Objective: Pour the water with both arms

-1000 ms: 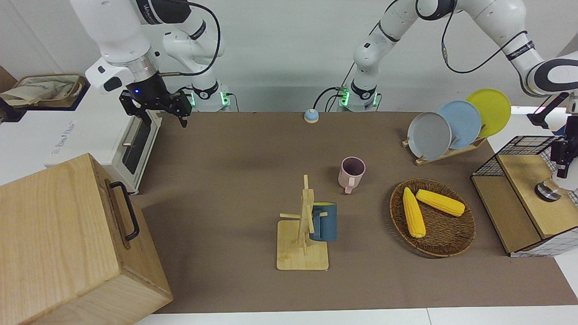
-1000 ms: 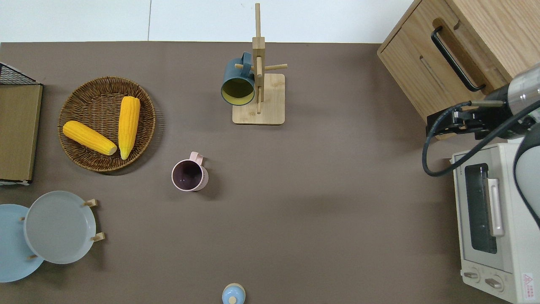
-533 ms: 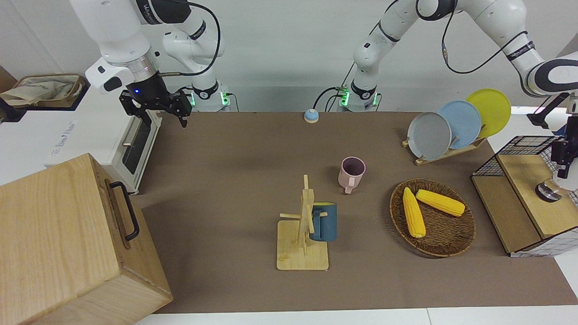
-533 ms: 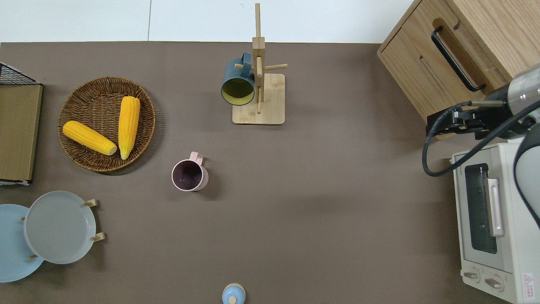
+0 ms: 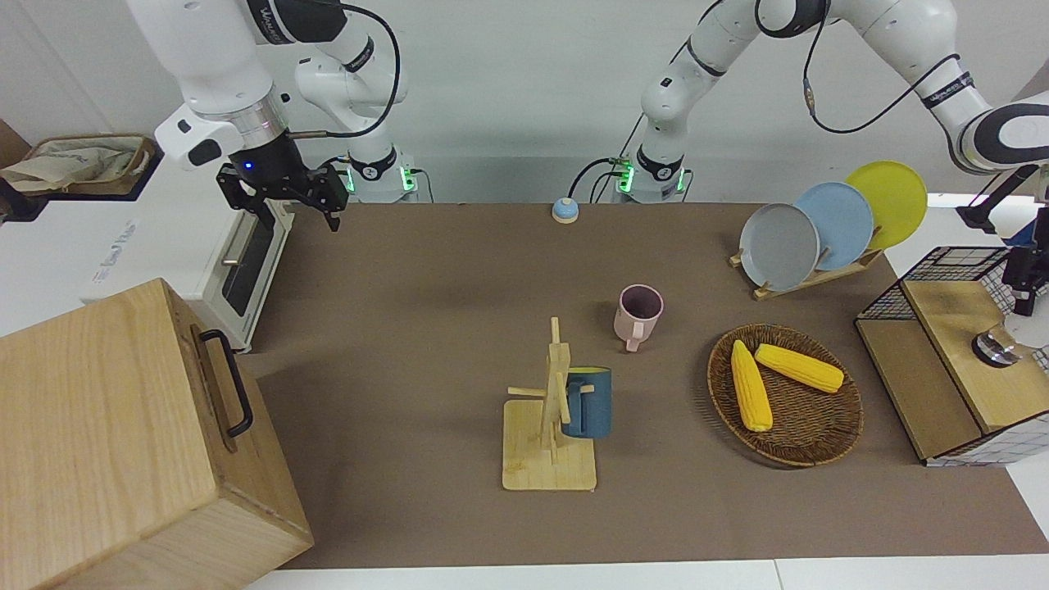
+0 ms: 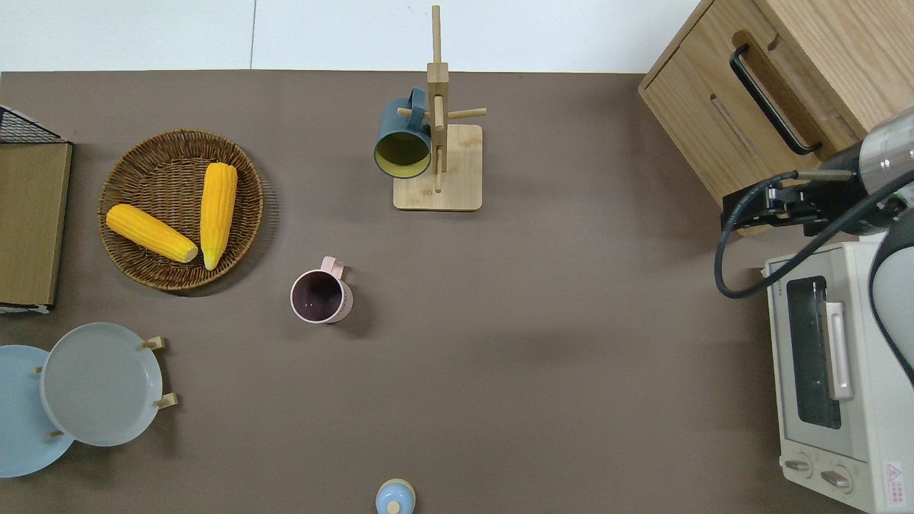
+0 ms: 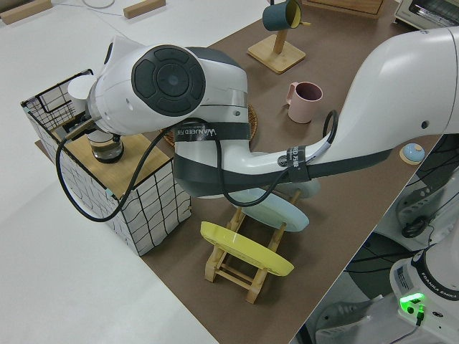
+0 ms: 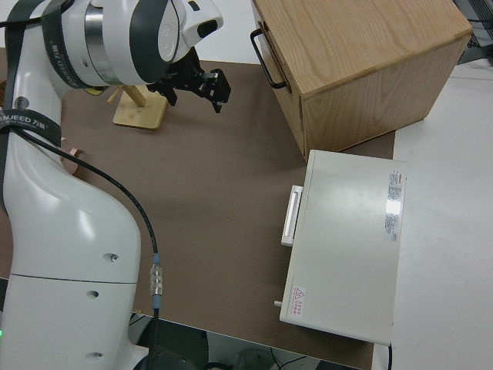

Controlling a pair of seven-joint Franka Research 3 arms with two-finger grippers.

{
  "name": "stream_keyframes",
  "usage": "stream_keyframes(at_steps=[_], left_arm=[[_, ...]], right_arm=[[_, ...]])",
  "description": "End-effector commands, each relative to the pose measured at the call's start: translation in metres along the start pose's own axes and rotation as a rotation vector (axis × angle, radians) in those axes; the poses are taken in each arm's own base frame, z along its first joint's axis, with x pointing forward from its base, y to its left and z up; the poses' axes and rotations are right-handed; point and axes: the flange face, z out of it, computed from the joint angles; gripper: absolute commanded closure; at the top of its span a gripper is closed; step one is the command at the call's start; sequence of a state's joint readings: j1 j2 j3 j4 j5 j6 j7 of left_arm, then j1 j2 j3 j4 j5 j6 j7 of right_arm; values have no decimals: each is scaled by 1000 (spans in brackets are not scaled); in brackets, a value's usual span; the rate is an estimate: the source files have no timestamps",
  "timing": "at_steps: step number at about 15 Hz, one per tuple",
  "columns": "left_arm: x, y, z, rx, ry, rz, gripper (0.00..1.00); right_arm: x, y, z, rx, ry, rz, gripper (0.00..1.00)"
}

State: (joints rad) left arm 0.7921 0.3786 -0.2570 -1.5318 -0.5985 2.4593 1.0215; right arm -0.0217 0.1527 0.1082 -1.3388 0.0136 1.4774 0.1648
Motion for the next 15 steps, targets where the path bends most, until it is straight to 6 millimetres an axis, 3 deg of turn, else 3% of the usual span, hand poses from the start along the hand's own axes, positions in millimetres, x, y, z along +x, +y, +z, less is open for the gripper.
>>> stream_keyframes(at_steps=[1,5,7,10,15], left_arm=[[8,-2,-7,46,-62,-1,0],[12,8,-19,51,-193,-46,0],[25,10,-38,36,-266,-23,0],[22,8,-53,46,-421,-2,0],[35,45,-73,46,-585,-18,0]], right_arm=[[-6,3,-1,16,-4,-8,9],[-6,3,0,16,-5,-8,7],[-6,3,0,16,-5,-8,7],[-6,3,0,16,-5,-8,7],[-6,3,0,16,-5,-8,9]])
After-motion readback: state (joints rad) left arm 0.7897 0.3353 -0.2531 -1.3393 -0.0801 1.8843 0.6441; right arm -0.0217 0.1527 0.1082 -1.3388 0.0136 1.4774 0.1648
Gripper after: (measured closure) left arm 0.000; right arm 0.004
